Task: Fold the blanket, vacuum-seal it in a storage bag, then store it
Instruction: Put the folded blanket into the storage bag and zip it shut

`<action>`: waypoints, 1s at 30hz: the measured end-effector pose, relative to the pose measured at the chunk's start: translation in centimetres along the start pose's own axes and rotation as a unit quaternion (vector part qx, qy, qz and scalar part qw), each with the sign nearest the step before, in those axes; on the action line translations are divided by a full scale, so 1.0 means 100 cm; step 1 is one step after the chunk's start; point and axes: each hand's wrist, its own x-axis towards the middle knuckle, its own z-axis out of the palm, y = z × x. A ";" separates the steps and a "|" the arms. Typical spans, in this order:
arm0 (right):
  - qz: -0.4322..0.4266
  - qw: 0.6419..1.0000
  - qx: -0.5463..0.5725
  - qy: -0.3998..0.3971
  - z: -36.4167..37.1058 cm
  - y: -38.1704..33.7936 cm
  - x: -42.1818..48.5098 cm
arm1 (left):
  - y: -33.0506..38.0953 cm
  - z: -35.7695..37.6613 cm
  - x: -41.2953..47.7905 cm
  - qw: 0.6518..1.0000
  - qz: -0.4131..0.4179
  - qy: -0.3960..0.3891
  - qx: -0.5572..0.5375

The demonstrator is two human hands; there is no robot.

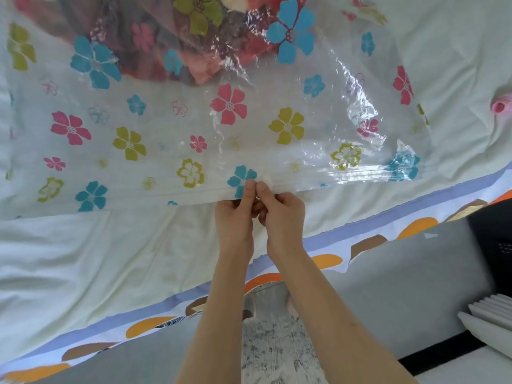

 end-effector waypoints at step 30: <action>0.055 0.982 0.180 0.021 -0.048 -0.019 0.007 | -0.004 0.027 -0.013 0.983 -0.070 -0.002 -0.169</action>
